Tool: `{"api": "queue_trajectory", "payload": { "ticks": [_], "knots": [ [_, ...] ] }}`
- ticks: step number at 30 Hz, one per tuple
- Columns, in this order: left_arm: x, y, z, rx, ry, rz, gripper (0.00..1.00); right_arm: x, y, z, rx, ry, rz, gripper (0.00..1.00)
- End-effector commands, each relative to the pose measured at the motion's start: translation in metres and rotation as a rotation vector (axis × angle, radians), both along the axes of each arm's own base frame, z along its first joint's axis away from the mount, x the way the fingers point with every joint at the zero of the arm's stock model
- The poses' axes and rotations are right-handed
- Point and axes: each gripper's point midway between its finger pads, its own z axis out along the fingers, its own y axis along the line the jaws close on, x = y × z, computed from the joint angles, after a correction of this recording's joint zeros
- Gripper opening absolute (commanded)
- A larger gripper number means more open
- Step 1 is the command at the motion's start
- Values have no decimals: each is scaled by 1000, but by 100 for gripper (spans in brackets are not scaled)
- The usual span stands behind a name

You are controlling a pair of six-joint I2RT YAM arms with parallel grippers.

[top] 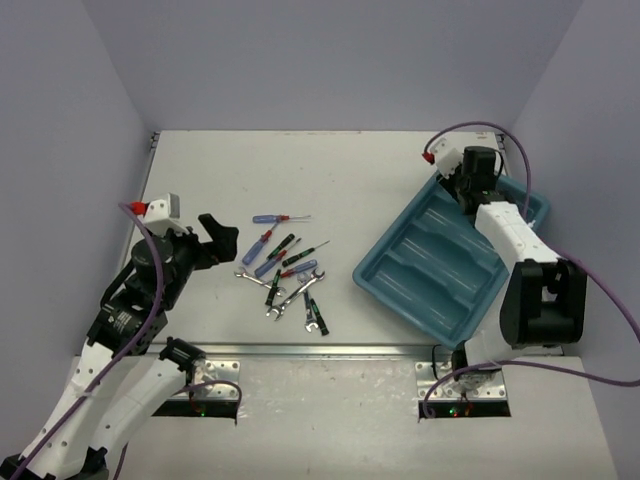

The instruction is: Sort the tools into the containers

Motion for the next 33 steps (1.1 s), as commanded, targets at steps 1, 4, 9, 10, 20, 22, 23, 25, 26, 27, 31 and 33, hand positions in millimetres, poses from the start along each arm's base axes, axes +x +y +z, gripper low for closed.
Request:
{"api": "queue_trajectory", "payload": {
  "ticks": [1,4,9,10,20,22,23,25,26,27,31,33],
  "knots": [
    [1,-6,14,-24,-58,-35,100,5,-43,56,-169,-227,8,0],
    [-1,-6,16,-27,-66,-39,100,3,-57,43,-184,-208,30,0],
    [-3,-4,19,-32,-82,-32,100,8,-73,15,-192,-148,14,0],
    [-3,-4,20,-33,-84,-33,100,8,-75,8,-195,-132,7,0],
    [-3,-5,20,-34,-83,-38,100,7,-92,-20,-190,-77,-40,16],
    [-3,-5,20,-34,-83,-38,100,6,-94,-25,-177,-60,-61,25],
    [-4,-5,20,-34,-84,-38,100,6,-94,-29,-168,-53,-72,35],
    [-4,-5,20,-34,-84,-38,100,6,-97,-31,-164,-46,-98,58],
    [-4,-4,20,-33,-84,-36,100,6,-99,-32,-162,-41,-114,61],
    [-3,-4,20,-33,-84,-35,100,6,-99,-31,-156,-42,-119,66],
    [-3,-4,20,-33,-82,-35,100,11,-93,-16,-76,-83,-148,99],
    [-3,-4,20,-32,-82,-33,100,14,-84,-4,-11,-115,-165,99]
  ]
}}
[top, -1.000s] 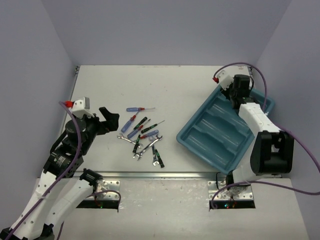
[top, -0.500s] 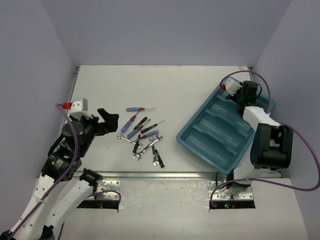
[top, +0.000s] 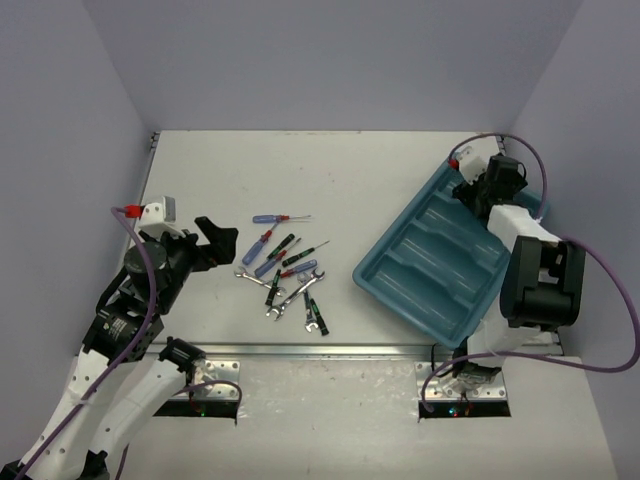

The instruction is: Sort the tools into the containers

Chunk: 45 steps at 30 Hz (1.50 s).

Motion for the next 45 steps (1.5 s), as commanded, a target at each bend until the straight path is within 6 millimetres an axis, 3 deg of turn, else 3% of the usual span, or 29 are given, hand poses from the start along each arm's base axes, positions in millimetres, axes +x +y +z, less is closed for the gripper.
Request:
{"api": "queue_trajectory", "payload": {
  "ticks": [1,5,10,11,13,16,17,19,22,23,25,27,29,31,33,38,39,40,43,45],
  "knots": [
    [4,-1,9,-5,-40,-1,100,18,15,53,150,-165,-55,99],
    [5,1,8,2,-32,11,100,30,66,85,251,-232,-19,99],
    [10,1,-1,18,2,21,100,24,171,109,477,-198,-109,99],
    [11,2,-2,21,9,26,100,15,185,114,496,-156,-140,99],
    [14,2,-6,30,26,35,100,-6,242,115,628,-102,-122,99],
    [17,3,-12,41,50,46,100,-39,323,100,825,-31,56,99],
    [19,4,-13,45,57,56,100,-60,360,83,994,30,123,99],
    [21,7,-15,53,69,73,100,-98,405,76,1139,87,205,99],
    [26,17,-21,60,94,116,100,-113,426,56,968,71,170,99],
    [27,19,-22,60,100,124,100,-109,433,66,944,47,173,99],
    [29,25,-24,57,106,150,100,-108,446,55,890,83,221,99],
    [31,28,-24,57,108,162,100,-103,460,34,908,122,220,99],
    [31,29,-26,61,114,167,100,-103,480,12,852,260,341,99],
    [32,28,-26,61,117,165,100,-102,486,-14,742,353,412,99],
    [33,27,-29,61,125,160,100,-83,492,-20,613,343,523,99],
    [36,25,-34,69,147,146,100,-40,501,-40,445,373,671,82],
    [36,25,-35,69,150,145,100,-29,503,-34,423,353,678,77],
    [36,25,-34,71,148,147,100,-23,501,-44,404,368,667,75],
    [36,26,-33,71,144,152,100,-8,513,-40,387,349,723,74],
    [36,26,-33,70,142,151,100,-2,517,-53,356,364,751,73]
  ]
}}
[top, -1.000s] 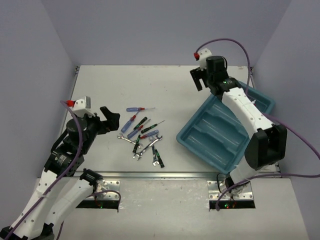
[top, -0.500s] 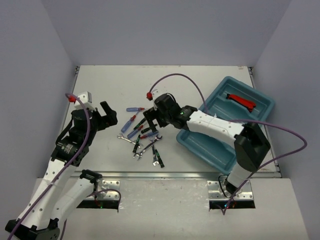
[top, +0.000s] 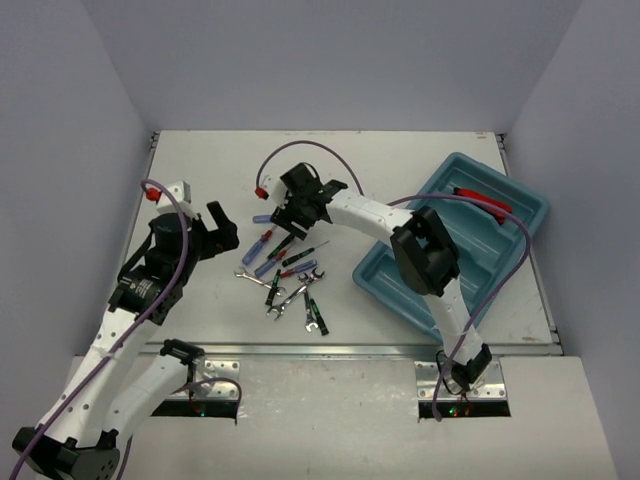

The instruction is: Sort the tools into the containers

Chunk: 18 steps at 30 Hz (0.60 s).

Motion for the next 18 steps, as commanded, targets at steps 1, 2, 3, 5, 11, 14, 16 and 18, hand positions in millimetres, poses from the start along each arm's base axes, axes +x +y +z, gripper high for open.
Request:
{"api": "queue_trajectory", "payload": {
  "ticks": [1,2,3,5,11,14,16,18],
  "knots": [
    [4,1,14,-9,-50,3,100,31,17,13,-31,-95,143,73],
    [4,1,13,-9,-47,2,100,32,19,-1,-37,-72,164,72],
    [4,1,13,-8,-46,0,100,32,23,-1,-18,-59,194,71],
    [4,1,13,-8,-47,-1,100,33,28,-10,0,-40,239,66],
    [2,2,18,-11,-64,4,100,46,38,-18,22,-52,314,58],
    [2,1,18,-14,-66,-1,100,49,41,-20,43,-44,340,57],
    [2,0,19,-17,-69,-6,100,52,38,-31,40,-27,344,54],
    [2,0,18,-19,-69,-10,100,52,35,-37,43,-8,352,52]
  ]
}}
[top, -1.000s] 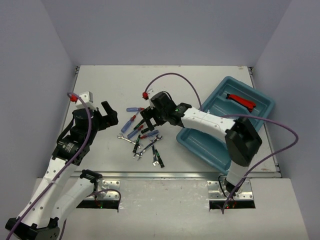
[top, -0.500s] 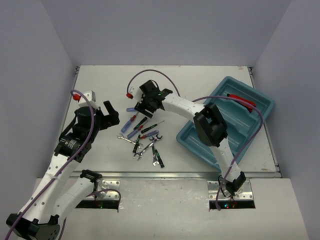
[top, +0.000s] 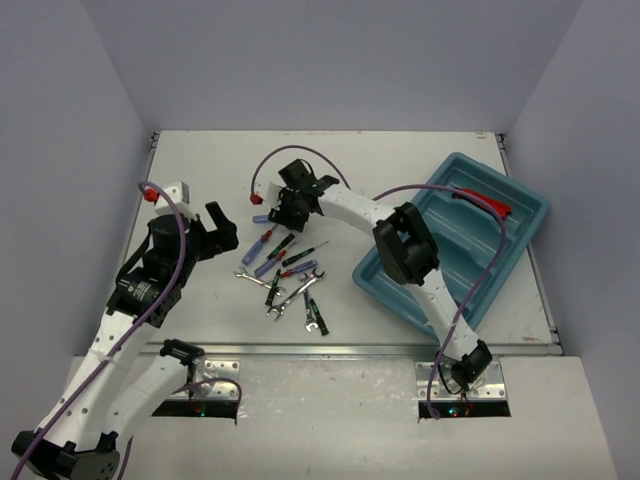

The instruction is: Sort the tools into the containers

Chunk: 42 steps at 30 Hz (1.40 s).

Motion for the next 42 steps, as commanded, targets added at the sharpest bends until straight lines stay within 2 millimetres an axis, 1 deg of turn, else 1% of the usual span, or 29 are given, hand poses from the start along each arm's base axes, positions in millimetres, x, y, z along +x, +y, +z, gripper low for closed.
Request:
{"api": "queue_trajectory", "payload": {
  "ticks": [1,5,6,9,10,11,12,14,17,21,22,27,30,33,35,42],
  "knots": [
    [3,0,14,-13,-55,-6,100,12,3,-1,40,4,52,51],
    [3,-1,15,-15,-59,-9,100,14,1,-6,54,25,56,45],
    [3,-1,15,-16,-60,-10,100,12,0,-7,57,33,63,40],
    [2,-1,17,-18,-66,-12,100,6,0,-10,60,45,94,34],
    [2,-1,17,-19,-67,-12,100,3,-1,-12,56,47,109,29],
    [2,-1,18,-20,-70,-13,100,0,-2,-13,53,50,115,26],
    [2,-1,18,-20,-70,-13,100,0,-2,-13,54,47,117,25],
    [1,-1,18,-21,-73,-13,100,2,-3,-8,59,25,116,18],
    [0,0,20,-22,-78,-12,100,3,-4,-5,64,11,105,14],
    [0,-1,21,-24,-83,-13,100,2,-3,-1,77,9,108,1],
    [-1,0,21,-24,-83,-13,100,0,-4,-3,77,14,105,0],
    [-1,0,21,-25,-86,-13,100,2,-2,7,113,-7,89,0],
    [-1,0,21,-24,-85,-13,100,4,3,24,154,-35,70,0],
    [-1,-1,21,-25,-86,-15,100,5,5,33,181,-36,55,0],
    [-1,0,22,-25,-88,-13,100,8,7,44,200,-42,33,0],
    [-1,-1,22,-26,-87,-17,100,20,5,64,235,-74,-29,0]
  ]
}}
